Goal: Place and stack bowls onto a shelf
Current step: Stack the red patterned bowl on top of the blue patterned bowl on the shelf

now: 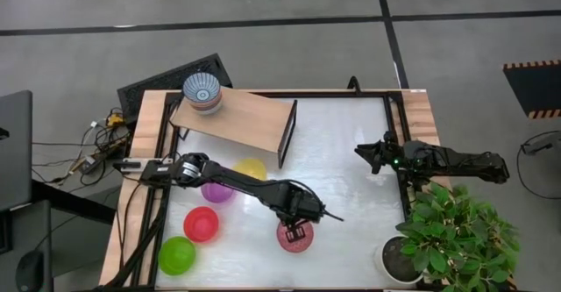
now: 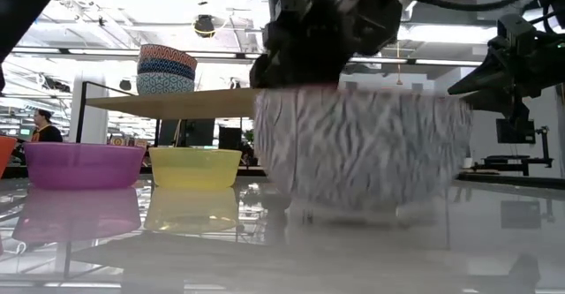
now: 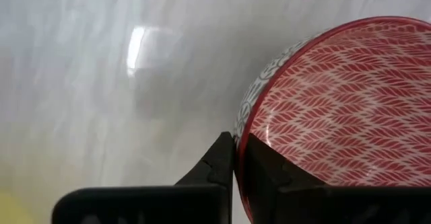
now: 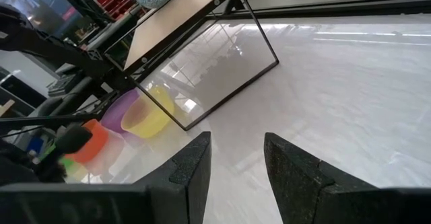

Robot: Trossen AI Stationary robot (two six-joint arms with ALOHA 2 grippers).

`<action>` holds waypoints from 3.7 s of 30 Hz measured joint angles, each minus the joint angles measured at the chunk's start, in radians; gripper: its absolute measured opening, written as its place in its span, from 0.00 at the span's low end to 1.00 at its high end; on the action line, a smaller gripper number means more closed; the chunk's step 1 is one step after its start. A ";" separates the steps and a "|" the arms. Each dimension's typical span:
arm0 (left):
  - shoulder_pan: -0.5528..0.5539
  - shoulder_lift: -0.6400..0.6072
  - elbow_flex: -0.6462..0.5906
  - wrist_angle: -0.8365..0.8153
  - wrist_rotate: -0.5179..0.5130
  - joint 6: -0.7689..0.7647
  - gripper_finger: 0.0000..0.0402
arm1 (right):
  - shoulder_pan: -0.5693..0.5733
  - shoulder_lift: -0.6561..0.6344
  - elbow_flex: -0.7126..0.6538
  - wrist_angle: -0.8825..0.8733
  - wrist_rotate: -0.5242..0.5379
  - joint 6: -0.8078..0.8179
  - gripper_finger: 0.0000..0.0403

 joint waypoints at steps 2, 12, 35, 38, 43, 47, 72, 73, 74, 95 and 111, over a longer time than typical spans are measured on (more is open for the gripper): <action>0.010 0.000 0.053 -0.050 0.002 -0.001 0.01 | 0.000 0.000 0.000 0.000 0.002 0.000 0.41; 0.103 -0.053 0.219 -0.304 -0.021 0.035 0.00 | 0.000 0.000 0.000 0.000 0.005 -0.006 0.41; 0.577 -0.574 0.211 -0.455 -0.404 -0.076 0.00 | -0.002 0.000 0.000 0.000 0.009 -0.010 0.41; 0.668 -0.622 0.211 -0.456 -0.423 -0.080 0.00 | -0.002 0.000 0.000 0.000 0.009 -0.012 0.41; 0.826 -0.664 0.211 -0.455 -0.416 -0.062 0.00 | -0.002 0.000 0.000 0.000 0.009 -0.012 0.41; 0.961 -0.663 0.211 -0.454 -0.341 -0.016 0.00 | -0.002 0.000 0.000 0.000 0.009 -0.012 0.41; 1.243 -0.805 -0.142 -0.455 -0.090 0.035 0.00 | -0.002 0.000 0.000 0.000 0.008 -0.054 0.41; 1.244 -0.830 -0.156 -0.454 -0.097 0.035 0.00 | -0.002 0.000 0.000 0.000 0.008 -0.054 0.41; 1.244 -0.858 -0.172 -0.452 -0.112 0.033 0.00 | -0.002 0.000 0.000 0.000 0.008 -0.054 0.41; 1.248 -0.939 -0.306 -0.435 -0.103 0.030 0.00 | -0.002 0.000 0.000 0.000 0.008 -0.063 0.41; 1.277 -0.895 -0.306 -0.427 -0.084 0.104 0.06 | -0.002 0.000 0.000 0.000 0.008 -0.063 0.41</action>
